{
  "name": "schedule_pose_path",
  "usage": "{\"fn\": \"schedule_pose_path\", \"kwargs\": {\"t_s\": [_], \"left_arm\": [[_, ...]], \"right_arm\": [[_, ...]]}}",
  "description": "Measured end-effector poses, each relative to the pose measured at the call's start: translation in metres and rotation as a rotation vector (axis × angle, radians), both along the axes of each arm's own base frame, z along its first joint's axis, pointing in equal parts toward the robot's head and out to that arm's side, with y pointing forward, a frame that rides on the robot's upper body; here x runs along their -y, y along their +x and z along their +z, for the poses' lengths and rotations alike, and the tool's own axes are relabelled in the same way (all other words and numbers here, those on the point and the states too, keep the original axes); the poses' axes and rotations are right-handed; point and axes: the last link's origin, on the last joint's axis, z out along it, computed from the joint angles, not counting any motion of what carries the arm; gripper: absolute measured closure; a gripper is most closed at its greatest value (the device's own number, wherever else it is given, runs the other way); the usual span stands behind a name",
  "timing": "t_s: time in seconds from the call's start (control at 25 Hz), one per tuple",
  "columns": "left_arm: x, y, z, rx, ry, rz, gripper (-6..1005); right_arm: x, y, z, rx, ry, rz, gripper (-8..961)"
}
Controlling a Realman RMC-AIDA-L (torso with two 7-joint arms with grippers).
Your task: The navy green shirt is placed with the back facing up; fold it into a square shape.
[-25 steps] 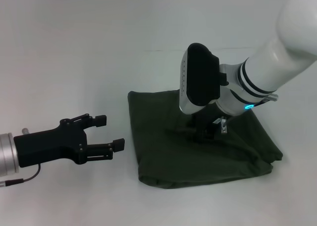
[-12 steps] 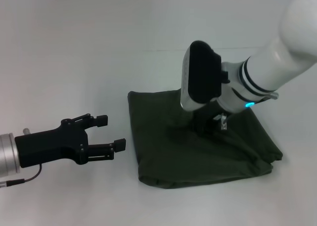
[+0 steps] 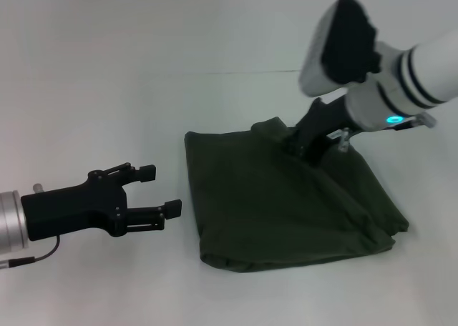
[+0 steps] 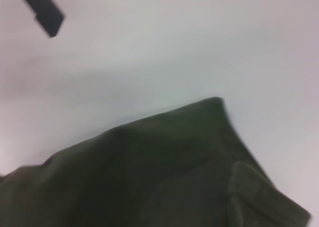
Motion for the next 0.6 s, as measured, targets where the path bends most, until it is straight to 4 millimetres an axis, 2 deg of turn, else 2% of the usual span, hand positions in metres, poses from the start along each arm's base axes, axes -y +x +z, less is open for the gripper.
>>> {"fn": "schedule_pose_path", "kwargs": {"t_s": [0.44, 0.6], "left_arm": [[-0.002, 0.0, 0.001, -0.012, 0.002, -0.004, 49], [-0.002, 0.001, 0.001, -0.013, -0.004, -0.008, 49]], "right_arm": [[-0.01, 0.032, 0.03, -0.113, 0.172, -0.175, 939], [-0.015, 0.043, 0.032, -0.094, 0.226, -0.229, 936]]}}
